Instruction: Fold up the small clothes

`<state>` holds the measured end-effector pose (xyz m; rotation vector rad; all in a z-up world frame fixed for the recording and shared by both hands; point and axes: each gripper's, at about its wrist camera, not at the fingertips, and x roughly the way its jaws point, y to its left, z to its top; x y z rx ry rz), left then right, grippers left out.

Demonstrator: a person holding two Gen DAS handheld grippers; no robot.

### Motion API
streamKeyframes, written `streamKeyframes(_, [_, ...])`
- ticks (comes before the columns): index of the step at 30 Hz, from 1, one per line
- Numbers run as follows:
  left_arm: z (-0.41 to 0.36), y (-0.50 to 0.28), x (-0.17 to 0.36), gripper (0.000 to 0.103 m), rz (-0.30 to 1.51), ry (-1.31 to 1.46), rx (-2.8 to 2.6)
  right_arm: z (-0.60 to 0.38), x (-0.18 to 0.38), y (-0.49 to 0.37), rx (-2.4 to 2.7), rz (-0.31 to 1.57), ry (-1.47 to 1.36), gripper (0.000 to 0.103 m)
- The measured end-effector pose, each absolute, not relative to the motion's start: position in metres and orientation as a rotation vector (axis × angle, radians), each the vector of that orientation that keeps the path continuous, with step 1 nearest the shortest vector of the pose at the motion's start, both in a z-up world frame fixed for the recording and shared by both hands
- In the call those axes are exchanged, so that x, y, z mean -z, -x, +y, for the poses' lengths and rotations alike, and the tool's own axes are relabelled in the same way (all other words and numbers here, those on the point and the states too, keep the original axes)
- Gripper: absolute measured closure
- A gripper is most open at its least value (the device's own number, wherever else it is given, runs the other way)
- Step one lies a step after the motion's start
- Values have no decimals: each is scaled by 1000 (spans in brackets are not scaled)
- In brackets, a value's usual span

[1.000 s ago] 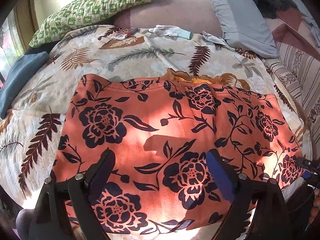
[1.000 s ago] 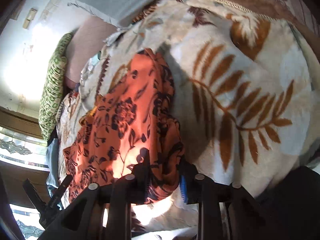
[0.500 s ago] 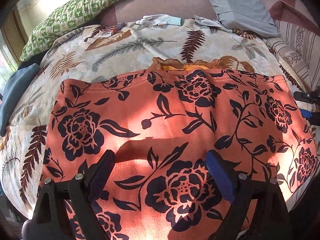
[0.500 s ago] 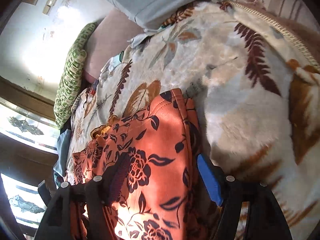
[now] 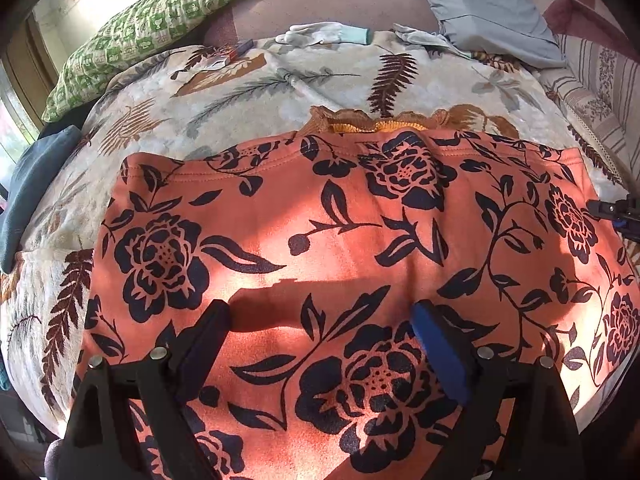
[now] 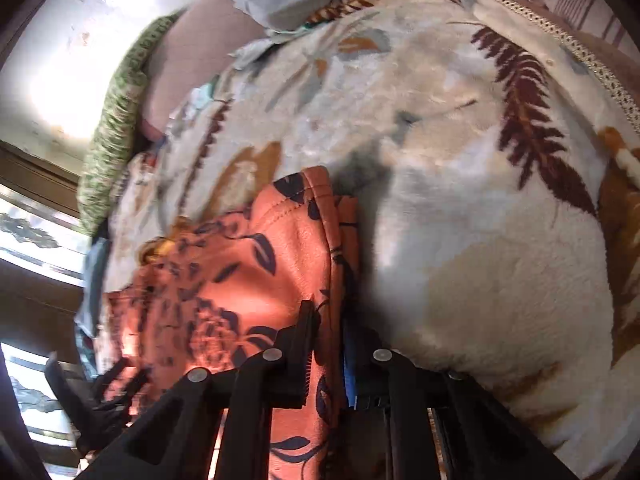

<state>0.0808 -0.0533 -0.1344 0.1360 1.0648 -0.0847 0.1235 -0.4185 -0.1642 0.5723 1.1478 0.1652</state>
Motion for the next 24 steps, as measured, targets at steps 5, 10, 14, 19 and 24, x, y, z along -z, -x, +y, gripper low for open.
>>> streamKeyframes(5, [-52, -78, 132, 11, 1071, -123, 88, -416, 161, -118, -127, 1121, -509, 90])
streamKeyframes(10, [-49, -64, 114, 11, 1012, -117, 104, -431, 140, -102, -174, 1077, -632, 32])
streamKeyframes(14, [-45, -59, 107, 11, 995, -97, 106, -437, 112, -57, -193, 1013, -683, 27])
streamKeyframes(19, [-49, -57, 108, 11, 1010, -99, 98, -424, 134, -17, -189, 1084, -689, 27])
streamKeyframes(24, [-46, -50, 102, 11, 988, -105, 89, -403, 141, -16, -229, 1111, -660, 78])
